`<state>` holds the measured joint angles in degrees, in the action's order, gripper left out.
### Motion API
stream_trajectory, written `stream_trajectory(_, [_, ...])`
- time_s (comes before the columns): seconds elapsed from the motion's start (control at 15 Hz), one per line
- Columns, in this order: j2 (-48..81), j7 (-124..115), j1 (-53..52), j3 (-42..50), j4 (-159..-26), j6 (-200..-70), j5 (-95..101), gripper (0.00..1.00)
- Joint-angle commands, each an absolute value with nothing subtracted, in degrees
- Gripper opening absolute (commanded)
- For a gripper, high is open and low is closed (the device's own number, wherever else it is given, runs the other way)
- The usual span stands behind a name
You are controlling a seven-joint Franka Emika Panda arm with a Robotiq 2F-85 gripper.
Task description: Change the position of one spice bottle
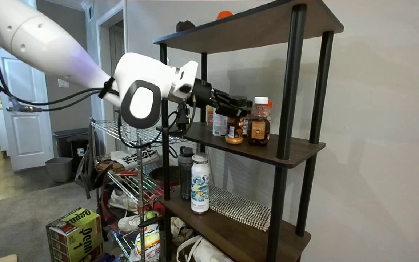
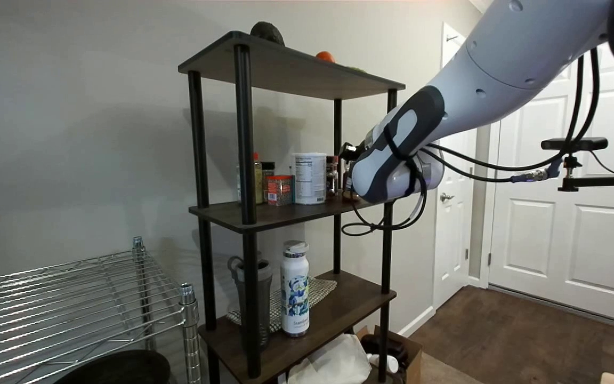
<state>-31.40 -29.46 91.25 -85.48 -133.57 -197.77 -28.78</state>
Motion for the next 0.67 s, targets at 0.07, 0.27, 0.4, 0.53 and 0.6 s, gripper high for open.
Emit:
stream_trajectory(0.07, [-31.0,-29.0,91.1,-85.6,-133.9,-198.3,-28.4,0.89])
stream_trajectory(0.27, [-31.2,-29.2,91.1,-85.5,-134.0,-198.2,-28.6,1.0])
stream_trajectory(0.4, [-31.5,-29.5,90.3,-84.8,-133.0,-197.9,-29.2,1.0])
stream_trajectory(0.53, [-32.3,-29.8,89.1,-83.6,-131.9,-197.8,-29.9,1.0])
stream_trajectory(0.6, [-32.9,-29.8,88.3,-82.6,-131.4,-197.8,-30.3,1.0])
